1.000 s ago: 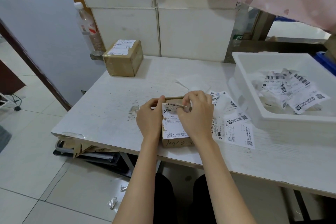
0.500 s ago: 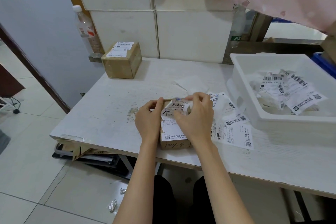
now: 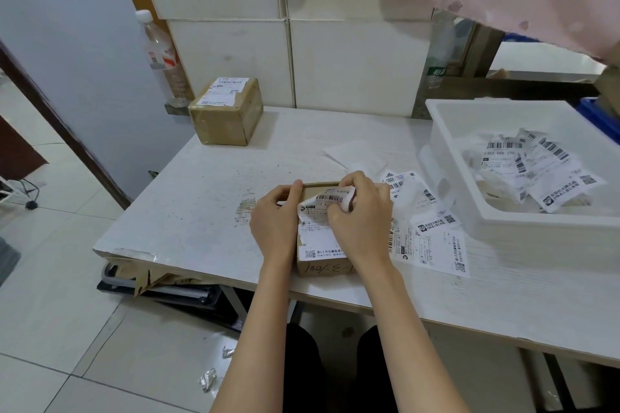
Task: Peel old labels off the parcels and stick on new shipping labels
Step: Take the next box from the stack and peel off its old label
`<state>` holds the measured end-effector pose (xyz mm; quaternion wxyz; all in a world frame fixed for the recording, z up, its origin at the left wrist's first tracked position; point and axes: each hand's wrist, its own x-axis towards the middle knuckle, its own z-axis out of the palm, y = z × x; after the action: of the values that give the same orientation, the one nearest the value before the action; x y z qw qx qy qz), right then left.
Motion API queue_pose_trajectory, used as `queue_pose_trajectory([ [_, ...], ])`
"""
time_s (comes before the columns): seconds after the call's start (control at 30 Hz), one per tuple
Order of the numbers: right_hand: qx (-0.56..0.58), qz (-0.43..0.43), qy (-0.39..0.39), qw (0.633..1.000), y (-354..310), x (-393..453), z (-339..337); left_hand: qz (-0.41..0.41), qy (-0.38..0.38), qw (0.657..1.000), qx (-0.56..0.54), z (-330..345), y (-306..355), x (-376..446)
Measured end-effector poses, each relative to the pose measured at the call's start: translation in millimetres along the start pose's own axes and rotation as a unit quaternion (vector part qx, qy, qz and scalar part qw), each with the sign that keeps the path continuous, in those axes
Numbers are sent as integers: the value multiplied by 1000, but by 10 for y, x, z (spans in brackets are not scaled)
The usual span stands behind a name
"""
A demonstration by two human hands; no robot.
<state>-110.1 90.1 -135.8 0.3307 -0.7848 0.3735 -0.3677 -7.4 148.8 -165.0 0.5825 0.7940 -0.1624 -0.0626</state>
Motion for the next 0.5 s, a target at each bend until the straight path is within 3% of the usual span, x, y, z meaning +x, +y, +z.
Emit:
queue_pose_trajectory([
  [0.2, -61, 35, 22, 997, 98, 40, 69, 4, 2, 1000, 1, 3, 4, -6],
  [0.5, 19, -57, 41, 997, 20, -3, 46, -1, 6, 1000, -2, 7, 2, -5],
])
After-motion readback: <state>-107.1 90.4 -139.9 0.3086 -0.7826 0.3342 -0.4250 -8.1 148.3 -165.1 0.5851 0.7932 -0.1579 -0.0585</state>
